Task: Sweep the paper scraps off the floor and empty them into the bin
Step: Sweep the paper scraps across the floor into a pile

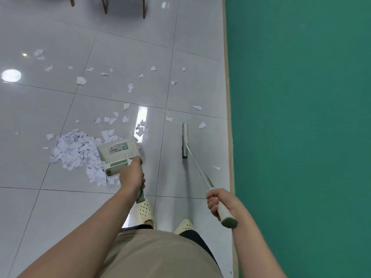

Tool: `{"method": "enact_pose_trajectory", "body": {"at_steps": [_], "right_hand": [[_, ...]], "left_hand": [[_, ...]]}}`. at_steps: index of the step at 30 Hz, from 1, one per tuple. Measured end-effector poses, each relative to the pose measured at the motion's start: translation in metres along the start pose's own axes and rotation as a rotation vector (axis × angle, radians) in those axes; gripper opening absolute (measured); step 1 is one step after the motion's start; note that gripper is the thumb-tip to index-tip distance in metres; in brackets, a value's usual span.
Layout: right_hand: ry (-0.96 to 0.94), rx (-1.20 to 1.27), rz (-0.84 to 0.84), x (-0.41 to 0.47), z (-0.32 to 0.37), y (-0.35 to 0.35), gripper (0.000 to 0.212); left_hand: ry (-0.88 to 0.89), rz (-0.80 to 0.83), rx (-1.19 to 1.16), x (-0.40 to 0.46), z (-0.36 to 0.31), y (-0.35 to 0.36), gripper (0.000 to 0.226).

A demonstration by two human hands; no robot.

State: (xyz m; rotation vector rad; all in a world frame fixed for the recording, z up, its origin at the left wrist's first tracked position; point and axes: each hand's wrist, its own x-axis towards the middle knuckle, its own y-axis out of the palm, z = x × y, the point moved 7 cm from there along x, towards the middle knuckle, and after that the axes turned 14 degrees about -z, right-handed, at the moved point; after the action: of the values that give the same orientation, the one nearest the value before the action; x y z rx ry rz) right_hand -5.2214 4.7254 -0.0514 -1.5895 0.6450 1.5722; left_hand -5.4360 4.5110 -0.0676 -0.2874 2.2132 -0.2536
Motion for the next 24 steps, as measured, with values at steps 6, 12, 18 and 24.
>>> {"method": "enact_pose_trajectory", "body": {"at_steps": [6,12,18,24], "right_hand": [[-0.072,0.099,-0.098,-0.006,0.058,-0.035,0.015],[-0.07,-0.023,-0.225,0.041,0.081,-0.082,0.027],[0.049,-0.284,-0.051,0.067,0.056,-0.062,0.014],[0.067,-0.252,0.101,0.075,0.119,-0.096,0.018]], "left_hand": [[-0.032,-0.061,-0.038,0.001,0.008,0.009,0.021],[-0.056,-0.093,-0.051,-0.009,0.026,0.024,0.024],[-0.094,-0.136,-0.124,-0.033,0.036,0.058,0.02],[-0.088,-0.174,-0.169,-0.067,0.045,0.119,0.03]]}}
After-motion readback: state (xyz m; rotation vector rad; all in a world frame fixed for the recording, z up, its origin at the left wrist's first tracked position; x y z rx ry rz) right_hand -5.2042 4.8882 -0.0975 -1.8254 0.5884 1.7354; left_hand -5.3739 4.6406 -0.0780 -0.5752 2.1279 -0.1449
